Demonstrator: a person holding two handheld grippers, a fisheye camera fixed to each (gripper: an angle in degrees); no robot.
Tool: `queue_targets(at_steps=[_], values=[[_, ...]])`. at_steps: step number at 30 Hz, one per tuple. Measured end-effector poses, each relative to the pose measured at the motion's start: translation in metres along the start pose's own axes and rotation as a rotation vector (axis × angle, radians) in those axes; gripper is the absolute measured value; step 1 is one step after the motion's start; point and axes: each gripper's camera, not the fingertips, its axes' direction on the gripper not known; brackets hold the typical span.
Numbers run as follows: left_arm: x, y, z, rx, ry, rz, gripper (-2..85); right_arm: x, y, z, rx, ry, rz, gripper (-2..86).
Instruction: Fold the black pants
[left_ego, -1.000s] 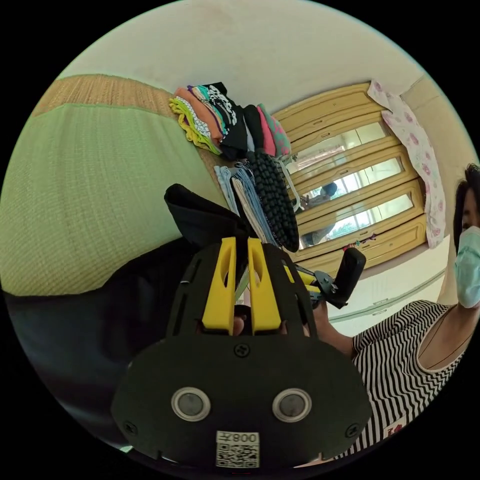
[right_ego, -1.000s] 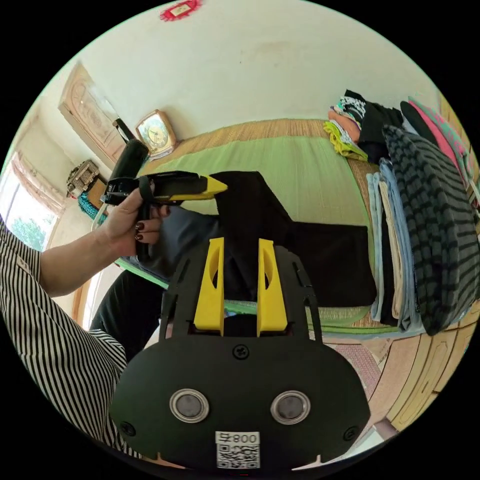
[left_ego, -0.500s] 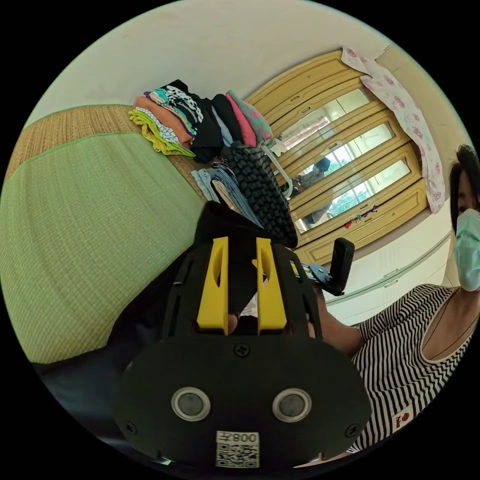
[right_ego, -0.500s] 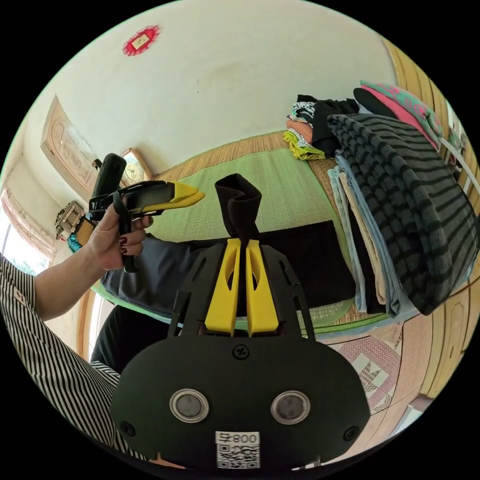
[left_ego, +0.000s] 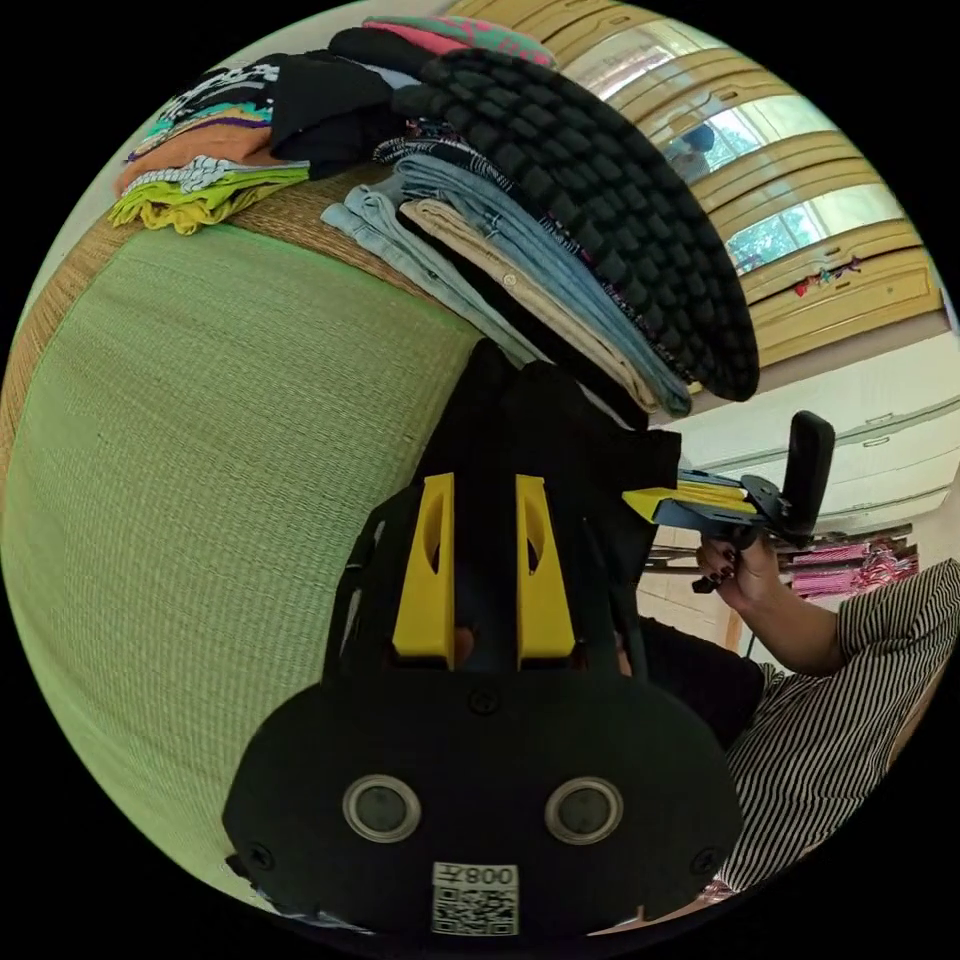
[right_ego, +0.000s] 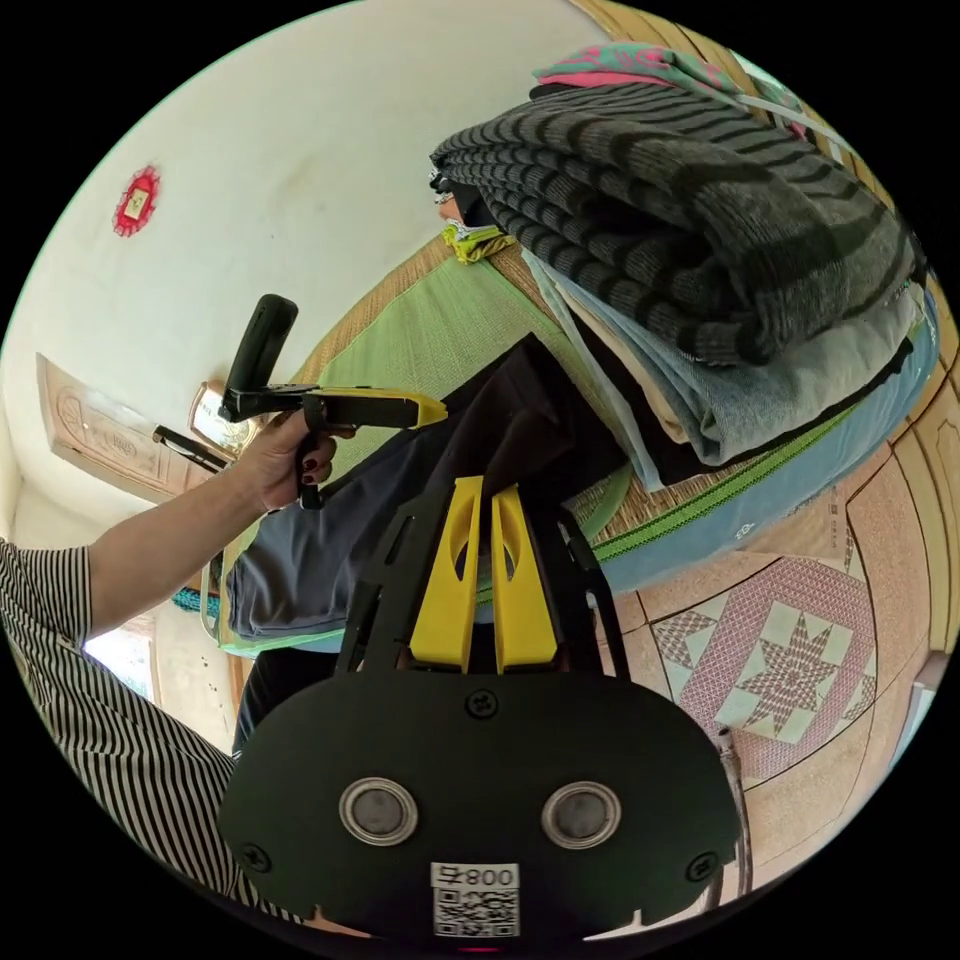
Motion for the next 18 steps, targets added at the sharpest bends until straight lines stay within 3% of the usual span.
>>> queue_targets(at_steps=[6,14,18], values=[[0.027,-0.011,0.023,-0.044,-0.149,0.063,3.2,0.019,-0.004,0.006,-0.011,-0.033,0.024,0.5],[0.049,0.004,-0.012,0.168,-0.131,0.019,0.9,0.019,-0.017,-0.004,0.06,-0.102,-0.005,0.7],[0.052,-0.003,-0.011,0.154,-0.178,0.017,0.7,0.021,-0.031,0.01,0.053,-0.075,0.003,0.9]])
